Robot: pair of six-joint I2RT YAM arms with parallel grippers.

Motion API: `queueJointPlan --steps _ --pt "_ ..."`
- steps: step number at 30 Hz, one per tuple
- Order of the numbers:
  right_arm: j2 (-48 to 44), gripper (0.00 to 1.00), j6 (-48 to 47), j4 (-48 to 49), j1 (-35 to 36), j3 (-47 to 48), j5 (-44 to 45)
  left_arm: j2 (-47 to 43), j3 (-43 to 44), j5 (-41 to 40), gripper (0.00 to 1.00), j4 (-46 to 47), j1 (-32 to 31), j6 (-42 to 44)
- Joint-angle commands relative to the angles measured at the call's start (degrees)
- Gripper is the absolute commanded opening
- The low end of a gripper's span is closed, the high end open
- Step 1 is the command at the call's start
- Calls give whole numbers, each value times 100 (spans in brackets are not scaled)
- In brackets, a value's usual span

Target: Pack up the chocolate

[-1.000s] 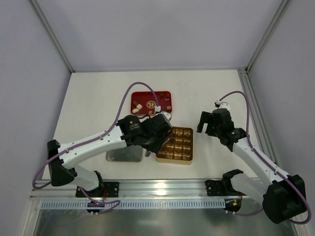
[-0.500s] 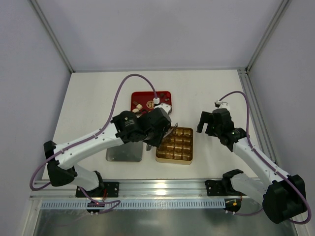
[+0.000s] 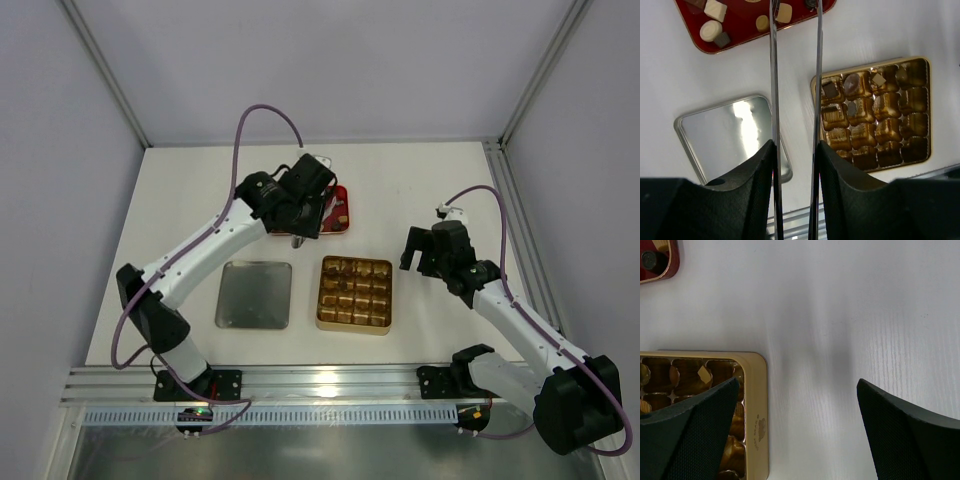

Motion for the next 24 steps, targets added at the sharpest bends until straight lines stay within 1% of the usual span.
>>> queueJointPlan --steps 1,5,9,24 --pt "-58 100 -70 55 -7 141 -16 311 388 272 39 291 337 458" --pt "-94 100 -70 38 -7 106 2 794 608 476 38 275 452 616" --pt "-85 100 -78 46 -7 88 2 1032 696 643 38 301 487 696" --pt "-94 100 -96 29 -7 53 37 1419 749 880 38 441 496 819"
